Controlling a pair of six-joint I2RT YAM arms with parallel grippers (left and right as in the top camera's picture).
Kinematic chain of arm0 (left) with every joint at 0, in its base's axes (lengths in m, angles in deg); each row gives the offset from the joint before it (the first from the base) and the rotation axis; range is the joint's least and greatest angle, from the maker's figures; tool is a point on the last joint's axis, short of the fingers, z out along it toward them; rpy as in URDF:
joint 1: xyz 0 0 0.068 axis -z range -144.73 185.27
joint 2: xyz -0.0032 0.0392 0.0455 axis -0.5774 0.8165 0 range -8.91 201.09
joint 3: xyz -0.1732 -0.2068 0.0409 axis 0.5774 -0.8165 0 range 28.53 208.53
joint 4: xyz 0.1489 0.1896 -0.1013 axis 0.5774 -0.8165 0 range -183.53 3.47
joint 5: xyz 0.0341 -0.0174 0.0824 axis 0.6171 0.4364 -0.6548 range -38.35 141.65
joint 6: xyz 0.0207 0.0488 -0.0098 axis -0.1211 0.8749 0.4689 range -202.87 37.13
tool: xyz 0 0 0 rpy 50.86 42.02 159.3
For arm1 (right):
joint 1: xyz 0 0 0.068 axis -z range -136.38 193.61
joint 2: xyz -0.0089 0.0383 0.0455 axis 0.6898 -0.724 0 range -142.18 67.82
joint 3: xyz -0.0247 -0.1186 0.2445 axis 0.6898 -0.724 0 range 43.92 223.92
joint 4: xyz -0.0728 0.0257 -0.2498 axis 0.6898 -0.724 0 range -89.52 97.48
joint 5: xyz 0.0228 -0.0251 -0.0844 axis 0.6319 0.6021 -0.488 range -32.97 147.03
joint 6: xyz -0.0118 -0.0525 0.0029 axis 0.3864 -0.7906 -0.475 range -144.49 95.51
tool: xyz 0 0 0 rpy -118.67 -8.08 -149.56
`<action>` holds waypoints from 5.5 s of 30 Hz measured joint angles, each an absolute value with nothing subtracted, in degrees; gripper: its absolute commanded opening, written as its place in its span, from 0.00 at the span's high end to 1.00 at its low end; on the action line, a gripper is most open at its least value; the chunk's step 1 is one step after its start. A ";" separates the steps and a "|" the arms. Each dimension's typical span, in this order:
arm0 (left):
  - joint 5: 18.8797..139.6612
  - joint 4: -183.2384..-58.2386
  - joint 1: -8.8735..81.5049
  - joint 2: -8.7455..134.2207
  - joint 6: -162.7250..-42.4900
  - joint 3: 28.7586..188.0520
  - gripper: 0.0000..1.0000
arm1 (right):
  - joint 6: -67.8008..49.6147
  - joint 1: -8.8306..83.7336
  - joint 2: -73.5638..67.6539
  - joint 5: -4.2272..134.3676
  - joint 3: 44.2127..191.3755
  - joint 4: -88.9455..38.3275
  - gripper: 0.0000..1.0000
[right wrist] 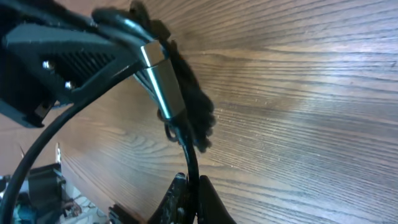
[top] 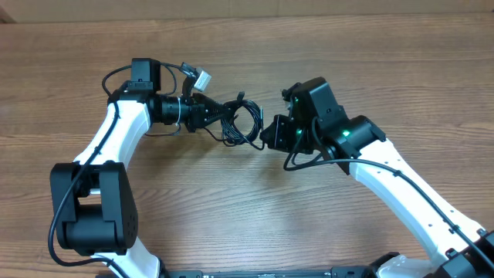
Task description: Untangle cables
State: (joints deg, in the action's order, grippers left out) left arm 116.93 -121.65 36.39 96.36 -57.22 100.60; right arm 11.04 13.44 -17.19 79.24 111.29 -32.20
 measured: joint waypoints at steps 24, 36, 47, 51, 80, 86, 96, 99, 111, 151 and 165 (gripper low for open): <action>116.41 -121.16 36.39 96.36 -58.47 100.60 0.96 | 36.74 9.86 -19.14 83.11 111.29 -32.69 0.96; 117.65 -121.14 36.39 96.36 -58.47 100.60 0.96 | 51.80 9.77 -23.88 79.48 111.27 -21.80 0.87; 117.67 -121.12 36.39 96.36 -58.47 100.56 0.96 | 50.95 9.77 -24.71 73.78 111.27 -19.55 0.00; 117.67 -121.14 36.39 96.36 -58.47 100.56 0.96 | 47.32 9.77 -22.86 74.15 111.29 -20.53 0.11; 117.67 -121.14 36.39 96.36 -58.47 100.56 0.96 | 27.85 11.91 -14.77 75.46 111.29 -34.37 0.96; 117.65 -121.14 36.39 96.36 -58.47 100.56 0.96 | 29.22 8.50 -20.63 73.50 111.29 -27.70 0.96; 117.65 -121.16 36.39 96.36 -58.47 100.56 0.96 | 19.52 10.16 -18.22 75.00 111.31 -29.71 0.96; 117.67 -121.16 36.39 96.36 -58.47 100.56 0.96 | 17.68 12.17 -11.60 73.69 112.01 -29.67 0.96; 117.65 -121.16 36.39 96.36 -58.47 100.56 0.96 | 20.33 13.11 -19.64 70.30 112.84 -25.54 0.96; 117.65 -121.16 36.39 96.36 -58.47 100.56 0.96 | 14.86 10.58 -23.38 77.56 113.06 -24.03 0.96; 117.65 -121.16 36.39 96.36 -58.47 100.56 0.96 | 8.28 12.09 -17.17 77.80 113.15 -26.19 0.96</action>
